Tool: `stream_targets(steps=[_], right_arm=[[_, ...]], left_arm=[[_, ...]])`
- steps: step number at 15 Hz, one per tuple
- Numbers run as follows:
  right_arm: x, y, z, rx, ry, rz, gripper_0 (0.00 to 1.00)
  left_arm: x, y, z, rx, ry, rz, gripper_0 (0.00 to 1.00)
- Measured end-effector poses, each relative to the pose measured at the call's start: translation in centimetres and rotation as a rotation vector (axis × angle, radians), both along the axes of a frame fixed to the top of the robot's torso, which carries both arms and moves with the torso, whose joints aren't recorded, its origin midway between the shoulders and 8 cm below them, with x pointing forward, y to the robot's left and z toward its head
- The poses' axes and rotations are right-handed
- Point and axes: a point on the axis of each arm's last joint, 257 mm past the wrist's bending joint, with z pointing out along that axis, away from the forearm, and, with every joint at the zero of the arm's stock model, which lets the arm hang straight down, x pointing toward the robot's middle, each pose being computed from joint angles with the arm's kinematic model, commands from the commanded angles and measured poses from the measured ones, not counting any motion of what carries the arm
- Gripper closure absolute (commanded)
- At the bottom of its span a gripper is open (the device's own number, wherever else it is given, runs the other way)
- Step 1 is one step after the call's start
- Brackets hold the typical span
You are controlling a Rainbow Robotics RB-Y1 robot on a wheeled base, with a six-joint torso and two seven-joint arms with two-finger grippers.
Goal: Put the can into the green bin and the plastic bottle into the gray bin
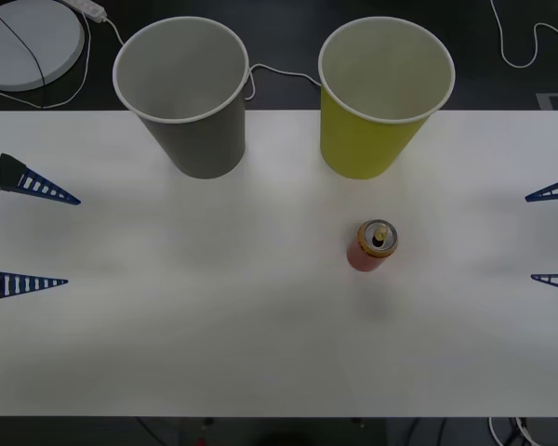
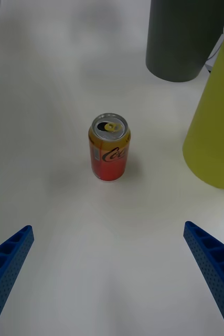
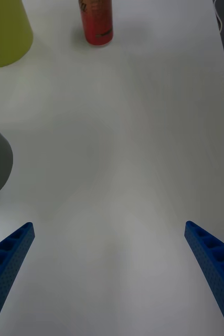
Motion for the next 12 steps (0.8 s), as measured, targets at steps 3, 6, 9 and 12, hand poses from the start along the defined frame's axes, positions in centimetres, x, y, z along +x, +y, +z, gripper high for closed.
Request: stream_targets(steps=[3,6,9,12], right_arm=[[0.0,0.0,0.0,0.0,0.0,0.0,0.0],[0.0,-0.2,0.3,-0.005,-0.002,0.002,0.0],[-0.4,-0.4,0.1,-0.009,0.007,0.007,0.0],[-0.6,-0.3,-0.8,0.006,0.008,-0.002,0.0]], left_arm=[[0.0,0.0,0.0,0.0,0.0,0.0,0.0],[0.0,0.0,0.0,0.0,0.0,0.0,0.0],[0.0,0.0,0.0,0.0,0.0,0.0,0.0],[0.0,0.0,0.0,0.0,0.0,0.0,0.0]])
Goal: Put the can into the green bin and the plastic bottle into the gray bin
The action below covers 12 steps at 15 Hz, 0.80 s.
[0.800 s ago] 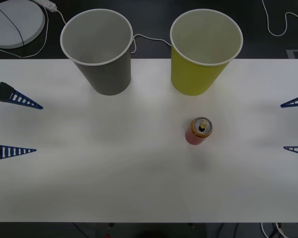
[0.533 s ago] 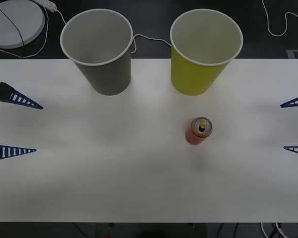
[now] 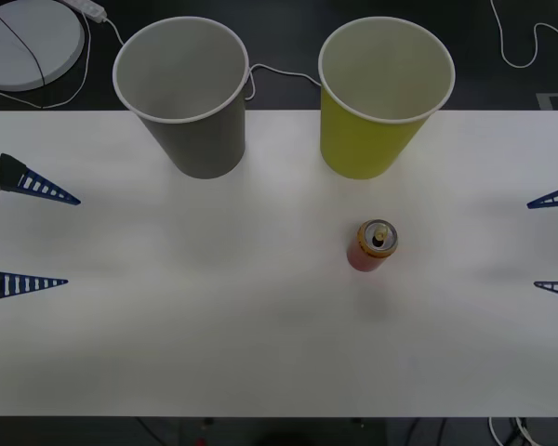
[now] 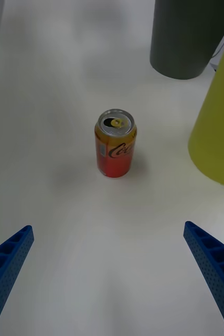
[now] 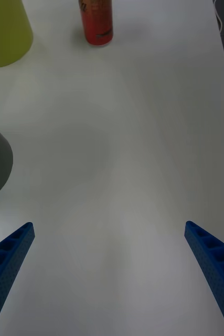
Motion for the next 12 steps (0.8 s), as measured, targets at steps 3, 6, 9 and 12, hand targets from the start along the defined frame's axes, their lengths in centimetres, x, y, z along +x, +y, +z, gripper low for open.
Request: stream_targets(steps=[3,6,9,12], right_arm=[[0.6,-0.5,-1.2,0.06,-0.002,-0.042,0.0],[1.3,-0.8,-2.3,0.108,-0.016,-0.078,0.0],[2.0,-0.6,-3.3,0.15,-0.035,-0.109,0.0],[2.7,-0.4,-4.7,0.204,-0.081,-0.128,0.0]], left_arm=[[0.0,0.0,0.0,0.0,0.0,0.0,0.0],[0.0,0.0,0.0,0.0,0.0,0.0,0.0],[0.0,0.0,0.0,0.0,0.0,0.0,0.0],[0.0,0.0,0.0,0.0,0.0,0.0,0.0]])
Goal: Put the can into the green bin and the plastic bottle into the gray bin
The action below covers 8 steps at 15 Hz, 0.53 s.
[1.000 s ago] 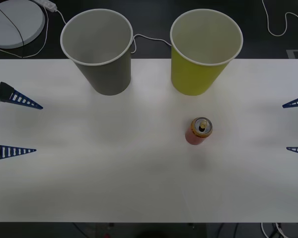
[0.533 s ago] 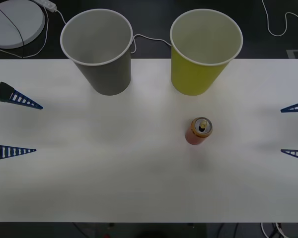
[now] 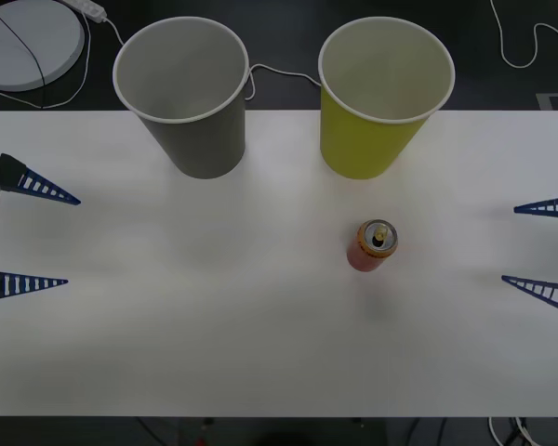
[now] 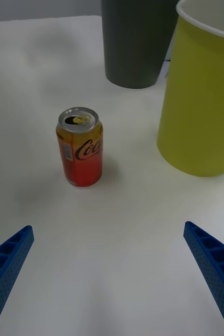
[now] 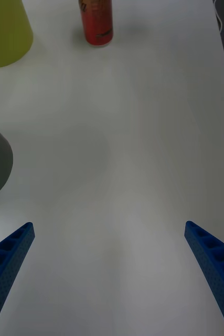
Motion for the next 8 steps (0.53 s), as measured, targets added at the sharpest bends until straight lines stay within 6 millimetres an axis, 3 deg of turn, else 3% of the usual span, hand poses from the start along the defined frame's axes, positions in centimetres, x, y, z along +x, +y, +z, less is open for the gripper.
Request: stream_targets(steps=[8], right_arm=[[1.2,2.5,-4.1,0.162,-0.052,0.005,0.0]], left_arm=[[0.0,0.0,0.0,0.0,0.0,0.0,0.0]])
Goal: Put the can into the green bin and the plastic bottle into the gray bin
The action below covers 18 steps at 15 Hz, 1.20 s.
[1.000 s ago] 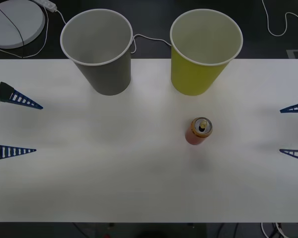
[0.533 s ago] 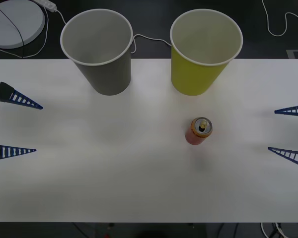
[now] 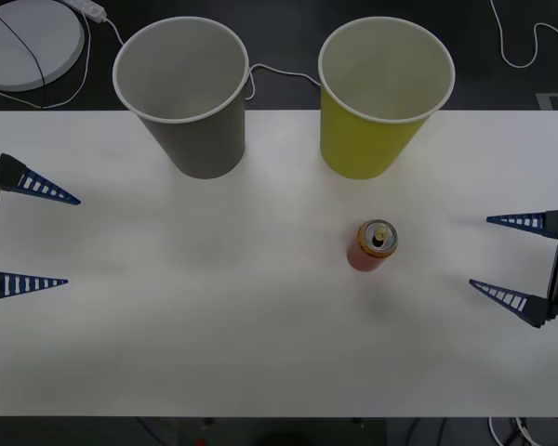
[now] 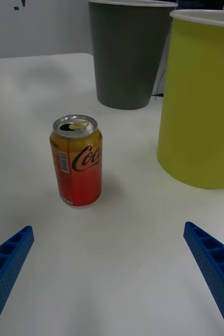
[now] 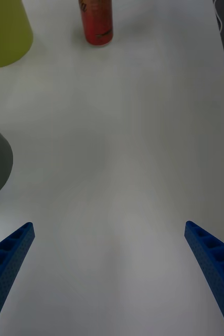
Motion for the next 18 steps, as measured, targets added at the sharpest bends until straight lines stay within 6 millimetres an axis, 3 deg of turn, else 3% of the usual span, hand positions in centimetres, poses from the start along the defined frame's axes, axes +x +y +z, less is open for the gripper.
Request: stream_targets(steps=[9,18], right_arm=[[1.8,5.2,-3.3,0.088,-0.004,-0.049,0.0],[2.7,11.7,-5.6,0.111,0.003,-0.009,0.0]], left_arm=[[0.0,0.0,0.0,0.0,0.0,0.0,0.0],[0.0,0.0,0.0,0.0,0.0,0.0,0.0]])
